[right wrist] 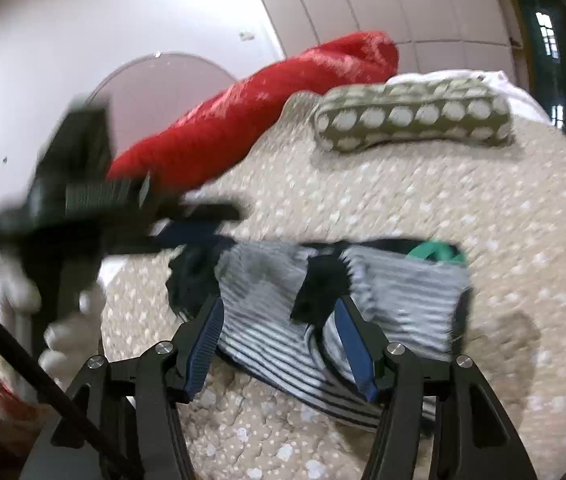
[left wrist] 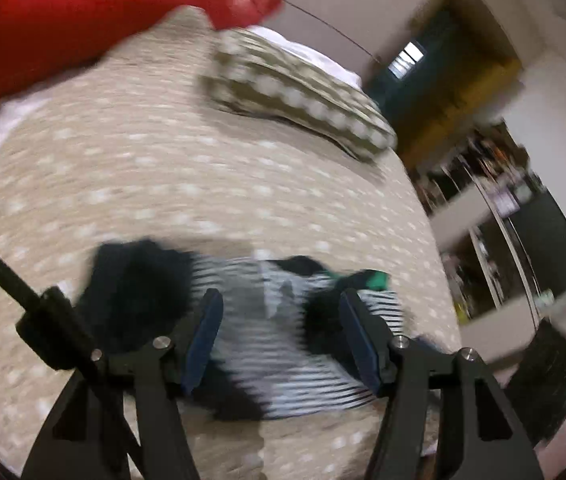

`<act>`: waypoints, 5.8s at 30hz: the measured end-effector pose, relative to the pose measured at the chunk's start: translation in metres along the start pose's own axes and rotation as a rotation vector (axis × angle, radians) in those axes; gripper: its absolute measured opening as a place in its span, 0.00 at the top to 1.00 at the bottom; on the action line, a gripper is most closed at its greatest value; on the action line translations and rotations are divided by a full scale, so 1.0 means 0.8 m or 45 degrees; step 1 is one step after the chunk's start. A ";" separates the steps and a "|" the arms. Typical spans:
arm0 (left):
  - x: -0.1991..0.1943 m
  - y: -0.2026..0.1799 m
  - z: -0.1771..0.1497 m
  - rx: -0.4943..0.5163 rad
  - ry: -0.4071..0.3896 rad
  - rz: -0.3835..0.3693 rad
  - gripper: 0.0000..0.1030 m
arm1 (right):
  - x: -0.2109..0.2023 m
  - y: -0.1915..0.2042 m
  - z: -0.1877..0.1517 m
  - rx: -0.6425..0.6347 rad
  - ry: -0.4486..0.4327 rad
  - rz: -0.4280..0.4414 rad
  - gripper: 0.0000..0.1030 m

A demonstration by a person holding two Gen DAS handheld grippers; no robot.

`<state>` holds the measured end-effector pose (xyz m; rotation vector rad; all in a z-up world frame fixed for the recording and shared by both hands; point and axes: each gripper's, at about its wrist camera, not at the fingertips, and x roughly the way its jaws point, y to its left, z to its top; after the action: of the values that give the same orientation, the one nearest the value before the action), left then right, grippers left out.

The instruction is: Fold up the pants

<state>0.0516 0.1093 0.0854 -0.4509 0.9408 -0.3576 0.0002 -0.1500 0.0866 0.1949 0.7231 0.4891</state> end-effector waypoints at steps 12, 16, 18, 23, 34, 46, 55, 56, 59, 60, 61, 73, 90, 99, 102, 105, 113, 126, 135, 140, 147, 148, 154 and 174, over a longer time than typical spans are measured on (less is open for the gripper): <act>-0.044 0.091 -0.033 -0.215 -0.136 0.151 0.43 | 0.122 -0.025 0.011 0.096 0.302 -0.223 0.79; -0.069 0.132 -0.041 -0.295 -0.195 0.181 0.46 | 0.089 0.012 0.035 -0.023 0.239 -0.289 0.76; -0.071 0.144 -0.045 -0.315 -0.200 0.159 0.66 | 0.085 0.039 0.047 -0.060 0.231 -0.220 0.60; -0.078 0.161 -0.054 -0.354 -0.214 0.140 0.72 | 0.140 0.110 0.066 -0.117 0.363 -0.030 0.32; -0.090 0.185 -0.084 -0.384 -0.191 0.153 0.65 | 0.310 0.218 0.045 -0.433 0.764 -0.328 0.18; -0.070 0.115 -0.090 -0.175 -0.231 -0.025 0.37 | 0.234 0.189 0.065 -0.278 0.651 -0.171 0.76; -0.010 0.091 -0.070 -0.188 -0.083 -0.021 0.74 | 0.202 0.183 0.078 -0.182 0.573 -0.096 0.78; -0.005 0.090 -0.066 -0.197 -0.067 -0.038 0.80 | 0.197 0.181 0.080 -0.166 0.561 -0.086 0.78; -0.005 0.072 -0.059 -0.178 -0.066 -0.039 0.90 | 0.184 0.172 0.083 -0.138 0.521 -0.074 0.79; -0.010 0.058 -0.057 -0.149 -0.073 -0.046 0.90 | 0.175 0.168 0.085 -0.124 0.502 -0.065 0.79; -0.013 0.049 -0.057 -0.129 -0.078 -0.051 0.90 | 0.166 0.162 0.088 -0.108 0.480 -0.053 0.79; -0.023 -0.093 -0.065 0.141 -0.017 -0.238 0.90 | 0.040 0.021 0.093 0.200 0.231 -0.039 0.79; 0.068 -0.097 -0.075 0.107 0.145 -0.051 0.72 | -0.048 -0.101 0.037 0.443 -0.006 0.013 0.78; 0.077 -0.102 -0.092 0.201 0.204 -0.033 0.70 | 0.016 -0.101 -0.012 0.427 0.186 -0.197 0.77; 0.052 -0.090 -0.082 0.197 0.148 -0.019 0.65 | 0.005 -0.104 -0.016 0.413 0.166 -0.256 0.55; 0.033 -0.077 -0.076 0.181 0.090 0.023 0.60 | -0.014 -0.107 -0.019 0.406 0.112 -0.274 0.44; 0.015 -0.051 -0.075 0.144 0.007 0.152 0.57 | -0.024 -0.093 -0.030 0.292 0.105 -0.466 0.39; 0.015 -0.063 -0.080 0.187 -0.012 0.220 0.51 | -0.036 -0.068 -0.032 0.045 0.104 -0.793 0.29; 0.018 -0.062 -0.078 0.176 -0.005 0.229 0.50 | -0.033 -0.071 -0.034 0.025 0.128 -0.849 0.28; 0.020 -0.055 -0.074 0.151 -0.006 0.232 0.50 | -0.030 -0.071 -0.034 0.013 0.134 -0.870 0.25; 0.029 -0.043 -0.065 0.112 0.005 0.230 0.50 | -0.031 -0.085 -0.033 0.090 0.113 -0.791 0.25; 0.032 -0.038 -0.060 0.092 0.013 0.214 0.49 | -0.037 -0.093 -0.032 0.156 0.087 -0.701 0.24; 0.059 -0.020 -0.037 -0.010 0.074 0.083 0.44 | -0.045 -0.144 -0.035 0.552 -0.009 -0.138 0.21; 0.134 -0.033 -0.020 -0.157 0.273 -0.371 0.72 | 0.039 -0.151 -0.011 0.699 0.052 0.145 0.63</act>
<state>0.0940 0.0321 0.0168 -0.6757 1.1118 -0.6239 0.0581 -0.2400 0.0212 0.7446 0.8791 0.3937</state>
